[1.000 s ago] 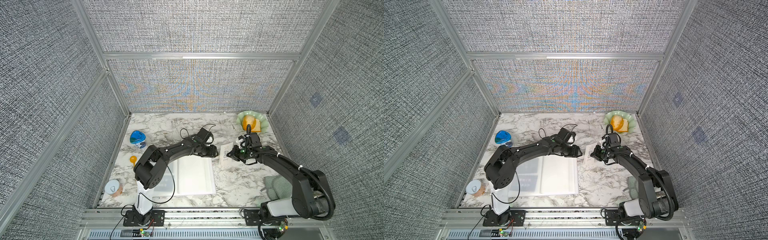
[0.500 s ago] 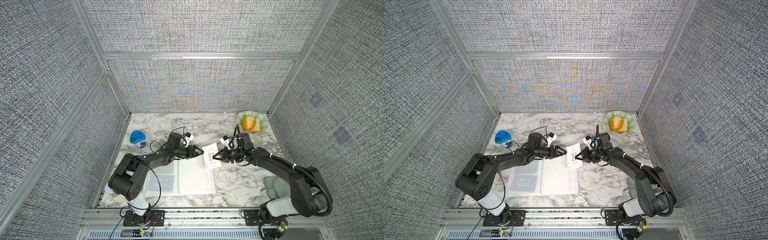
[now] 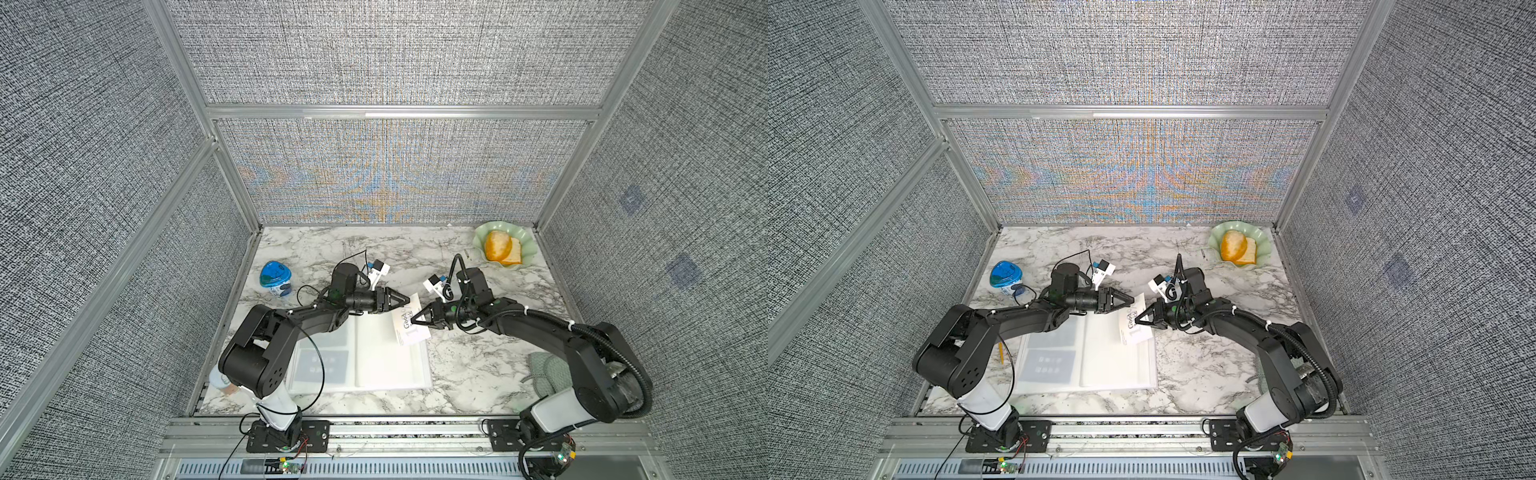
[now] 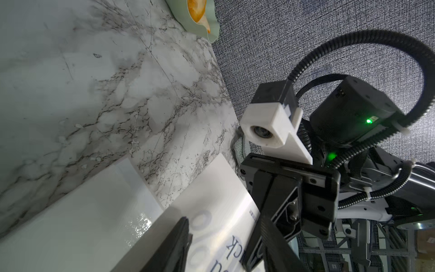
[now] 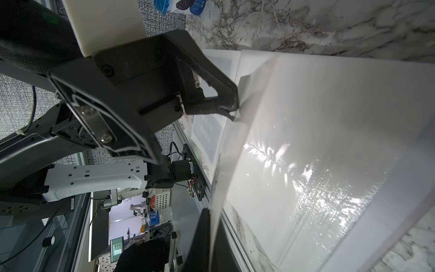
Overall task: Place the photos into the photo albums
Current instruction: Pick up the photo at the center of the board.
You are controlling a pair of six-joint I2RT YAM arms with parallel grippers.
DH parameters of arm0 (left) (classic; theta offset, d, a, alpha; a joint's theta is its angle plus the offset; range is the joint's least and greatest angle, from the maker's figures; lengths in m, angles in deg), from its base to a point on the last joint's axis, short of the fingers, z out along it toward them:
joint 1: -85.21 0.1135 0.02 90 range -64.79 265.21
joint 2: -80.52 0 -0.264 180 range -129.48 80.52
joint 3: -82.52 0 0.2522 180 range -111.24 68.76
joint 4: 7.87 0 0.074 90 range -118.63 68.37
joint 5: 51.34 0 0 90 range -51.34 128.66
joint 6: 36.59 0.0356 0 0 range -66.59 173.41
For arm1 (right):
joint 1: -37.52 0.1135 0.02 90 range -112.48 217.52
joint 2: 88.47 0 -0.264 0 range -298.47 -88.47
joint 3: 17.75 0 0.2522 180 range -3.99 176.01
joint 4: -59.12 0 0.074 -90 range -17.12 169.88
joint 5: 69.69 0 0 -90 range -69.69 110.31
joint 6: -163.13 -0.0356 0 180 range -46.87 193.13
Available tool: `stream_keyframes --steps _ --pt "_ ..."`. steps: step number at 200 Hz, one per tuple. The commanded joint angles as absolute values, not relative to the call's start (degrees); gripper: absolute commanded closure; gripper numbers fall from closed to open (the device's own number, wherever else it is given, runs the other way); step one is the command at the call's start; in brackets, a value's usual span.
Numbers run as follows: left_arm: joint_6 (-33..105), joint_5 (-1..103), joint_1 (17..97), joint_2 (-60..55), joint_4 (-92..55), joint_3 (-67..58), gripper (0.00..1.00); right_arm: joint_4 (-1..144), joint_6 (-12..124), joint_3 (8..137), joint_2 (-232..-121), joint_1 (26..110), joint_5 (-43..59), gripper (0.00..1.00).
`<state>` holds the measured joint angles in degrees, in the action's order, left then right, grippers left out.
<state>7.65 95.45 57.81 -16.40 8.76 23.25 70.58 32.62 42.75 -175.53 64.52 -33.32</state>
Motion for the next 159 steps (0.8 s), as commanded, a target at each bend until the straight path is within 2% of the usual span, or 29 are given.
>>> stream_keyframes --steps 1,41,159 --pt "7.64 96.51 58.86 -15.34 10.27 23.81 0.48 72.36 34.00 42.81 -175.23 63.29 -32.17 1.00" --pt "9.44 95.78 61.17 -12.58 7.13 23.94 0.45 73.75 34.83 40.76 -173.13 59.43 -32.30 1.00" --pt "8.82 95.08 61.27 -16.70 6.98 22.82 0.41 67.45 31.69 41.38 -173.28 61.68 -35.62 1.00"
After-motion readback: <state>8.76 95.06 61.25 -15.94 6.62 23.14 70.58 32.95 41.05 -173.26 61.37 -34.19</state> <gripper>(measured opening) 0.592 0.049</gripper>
